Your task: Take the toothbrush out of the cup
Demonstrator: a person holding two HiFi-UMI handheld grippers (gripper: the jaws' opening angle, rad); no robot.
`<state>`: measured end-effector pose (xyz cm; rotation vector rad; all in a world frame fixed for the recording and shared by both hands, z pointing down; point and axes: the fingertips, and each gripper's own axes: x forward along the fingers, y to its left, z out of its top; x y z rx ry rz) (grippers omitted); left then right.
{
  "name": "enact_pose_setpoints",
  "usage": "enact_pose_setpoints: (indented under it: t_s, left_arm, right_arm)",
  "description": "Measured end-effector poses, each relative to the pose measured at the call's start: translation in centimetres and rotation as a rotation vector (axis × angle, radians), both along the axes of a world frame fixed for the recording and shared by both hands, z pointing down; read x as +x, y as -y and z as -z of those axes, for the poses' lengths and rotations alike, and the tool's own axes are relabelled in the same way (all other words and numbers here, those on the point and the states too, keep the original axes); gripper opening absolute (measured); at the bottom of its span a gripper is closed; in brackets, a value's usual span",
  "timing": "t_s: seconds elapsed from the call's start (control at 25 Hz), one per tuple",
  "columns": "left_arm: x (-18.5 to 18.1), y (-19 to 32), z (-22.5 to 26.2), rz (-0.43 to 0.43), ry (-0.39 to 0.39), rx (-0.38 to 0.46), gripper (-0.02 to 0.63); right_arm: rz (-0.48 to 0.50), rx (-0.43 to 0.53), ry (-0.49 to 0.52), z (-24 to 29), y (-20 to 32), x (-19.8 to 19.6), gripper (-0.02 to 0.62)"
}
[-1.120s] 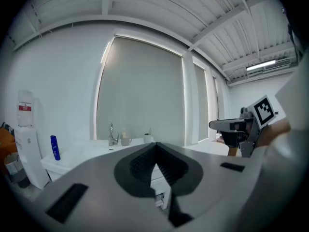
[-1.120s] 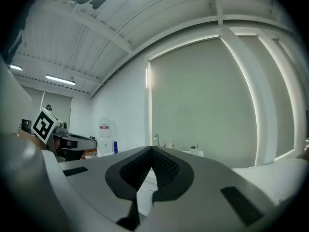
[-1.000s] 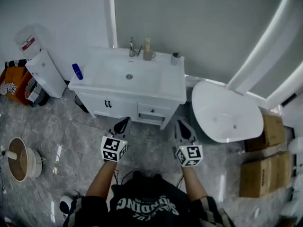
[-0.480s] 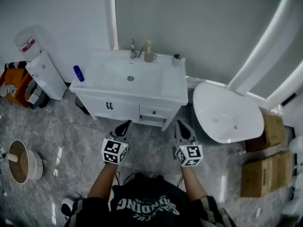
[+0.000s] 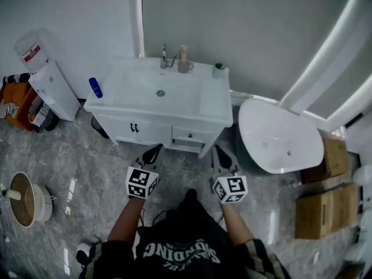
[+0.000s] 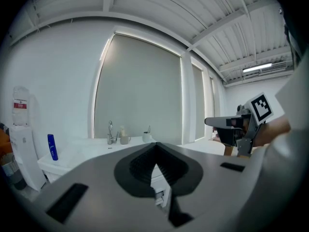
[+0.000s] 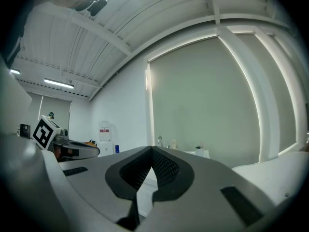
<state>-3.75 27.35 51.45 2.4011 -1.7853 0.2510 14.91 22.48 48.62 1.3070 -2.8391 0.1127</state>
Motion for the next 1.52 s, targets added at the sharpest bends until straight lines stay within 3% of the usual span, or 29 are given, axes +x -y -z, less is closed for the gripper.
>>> enact_pose_setpoints:
  t_s: [0.48,0.92,1.2,1.52]
  left_arm:
    - [-1.2,6.7,-1.2,-0.01,0.001,-0.016,0.0]
    - [-3.9,22.0,-1.4,-0.009,0.025,-0.042,0.0]
    - [-5.8,32.7,-1.0,0.013,0.026,-0.057,0.0]
    - [-6.6,40.2,-0.2,0.047,0.011,-0.061,0.0]
  right_arm:
    - [-0.003,-0.011,0.022,-1.2,6.5,-1.5,-0.003]
    - [-0.021,-0.065,0.046,-2.3,23.2,-4.7,-0.003]
    - [0.032,-0.087,0.03,-1.7,33.8,-7.2,-0.003]
    - [0.077,-0.084,0.027,-0.4,41.6,-8.9,-0.003]
